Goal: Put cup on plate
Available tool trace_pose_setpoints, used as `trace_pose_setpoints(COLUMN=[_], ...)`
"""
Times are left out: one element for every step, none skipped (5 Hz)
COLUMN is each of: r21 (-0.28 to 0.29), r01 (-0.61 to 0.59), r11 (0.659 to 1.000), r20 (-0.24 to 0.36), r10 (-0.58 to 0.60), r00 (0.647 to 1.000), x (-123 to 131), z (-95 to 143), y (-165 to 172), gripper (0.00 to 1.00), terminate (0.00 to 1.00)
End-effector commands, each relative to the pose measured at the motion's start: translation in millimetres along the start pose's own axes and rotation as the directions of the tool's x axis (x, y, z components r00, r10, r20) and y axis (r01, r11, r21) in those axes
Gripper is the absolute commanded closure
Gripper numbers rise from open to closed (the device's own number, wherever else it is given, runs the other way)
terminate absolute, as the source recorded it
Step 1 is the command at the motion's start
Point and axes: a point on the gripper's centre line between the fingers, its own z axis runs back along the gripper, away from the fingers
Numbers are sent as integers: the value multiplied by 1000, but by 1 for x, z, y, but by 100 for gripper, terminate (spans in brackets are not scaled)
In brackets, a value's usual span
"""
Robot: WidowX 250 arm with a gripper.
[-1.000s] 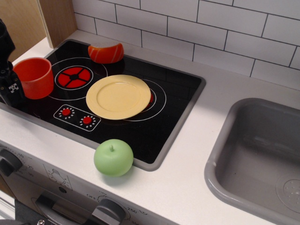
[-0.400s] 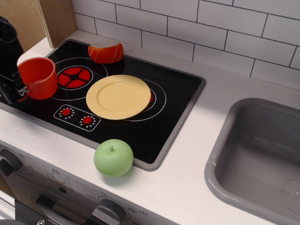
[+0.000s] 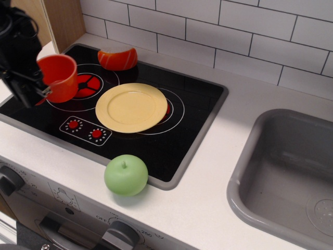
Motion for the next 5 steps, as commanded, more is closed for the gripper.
trace_pose_setpoints(r21=[-37,-50,-58,-53,-33], r01=[33,58,66,76,77], r11=[999,997,996,996,996], r20=[-36,-12,-8,-11,16], r10=[-34,-59,-66,-76,-77], r00=[999,998,998,997,997], x=[30,36,41,44,46], z=[11,14,13,7,4], y=[-28,-44,-60,-74,-81], gripper=[100,100,100,100,100], terminate=[0,0,0,0,0])
